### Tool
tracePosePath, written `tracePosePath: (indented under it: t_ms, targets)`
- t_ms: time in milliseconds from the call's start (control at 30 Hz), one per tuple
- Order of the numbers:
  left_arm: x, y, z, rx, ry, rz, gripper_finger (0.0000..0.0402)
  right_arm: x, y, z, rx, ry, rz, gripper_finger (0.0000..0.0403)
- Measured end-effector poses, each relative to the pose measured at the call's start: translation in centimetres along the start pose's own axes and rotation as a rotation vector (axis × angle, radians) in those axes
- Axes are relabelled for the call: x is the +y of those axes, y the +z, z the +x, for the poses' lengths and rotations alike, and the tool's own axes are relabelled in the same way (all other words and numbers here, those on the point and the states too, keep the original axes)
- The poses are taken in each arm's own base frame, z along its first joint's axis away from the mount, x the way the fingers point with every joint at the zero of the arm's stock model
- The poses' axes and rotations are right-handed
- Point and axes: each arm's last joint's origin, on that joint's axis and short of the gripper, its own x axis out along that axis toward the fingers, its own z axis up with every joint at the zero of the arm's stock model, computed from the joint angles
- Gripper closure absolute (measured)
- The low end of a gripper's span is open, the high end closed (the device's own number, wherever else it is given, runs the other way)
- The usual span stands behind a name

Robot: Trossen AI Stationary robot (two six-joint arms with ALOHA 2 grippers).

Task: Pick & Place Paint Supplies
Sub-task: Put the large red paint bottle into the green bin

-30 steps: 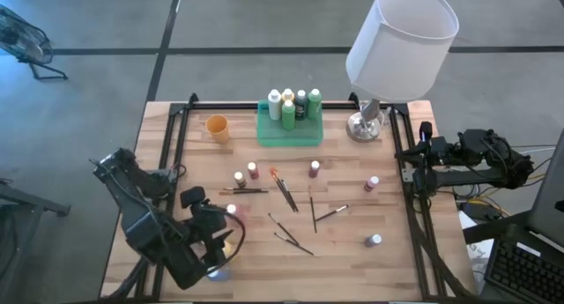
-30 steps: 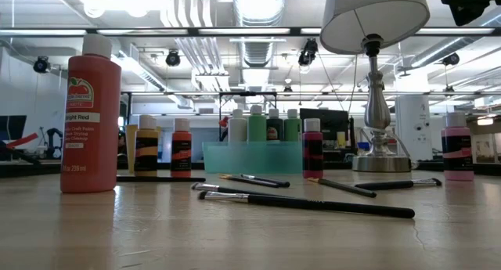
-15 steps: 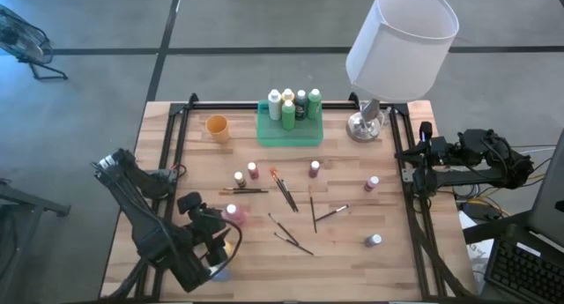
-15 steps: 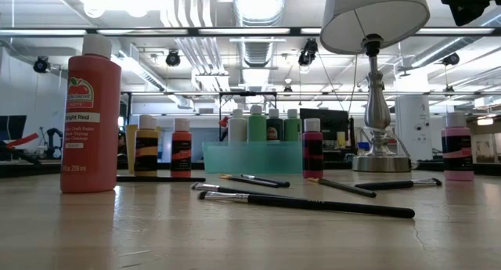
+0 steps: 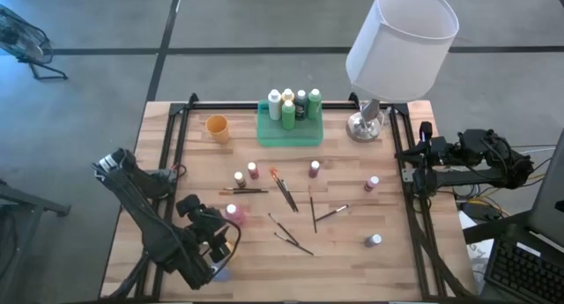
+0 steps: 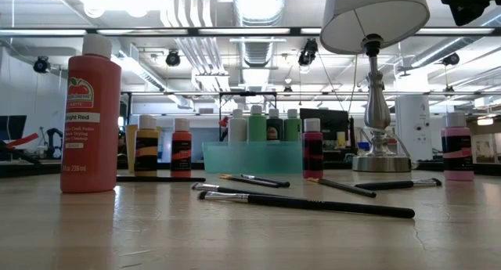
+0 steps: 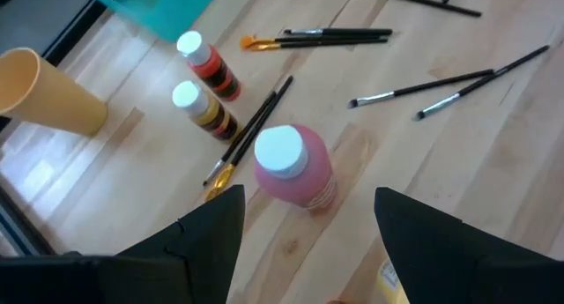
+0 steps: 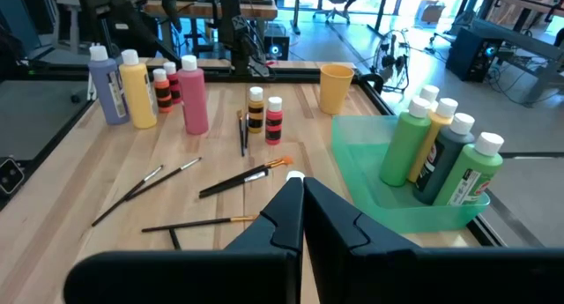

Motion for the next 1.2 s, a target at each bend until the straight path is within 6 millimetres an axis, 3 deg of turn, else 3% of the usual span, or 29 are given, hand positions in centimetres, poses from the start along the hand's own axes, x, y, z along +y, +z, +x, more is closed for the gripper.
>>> tracePosePath:
  t_ms: [300, 1000, 1200]
  targets:
    - [0.3, -1.3, 1.9, -0.009, -0.028, -0.052, 0.0148, 0.0, 0.0, 0.0, 0.001, 0.000, 0.000, 0.0394]
    - [4.0, -3.0, 5.8, -0.099, -0.121, -0.216, 0.0172, 0.0, 0.0, 0.0, 0.000, 0.000, 0.000, 0.0394]
    - [4.0, -3.4, 6.4, -0.125, -0.126, -0.206, 0.0172, 0.0, 0.0, 0.0, 0.000, 0.000, 0.000, 0.0394]
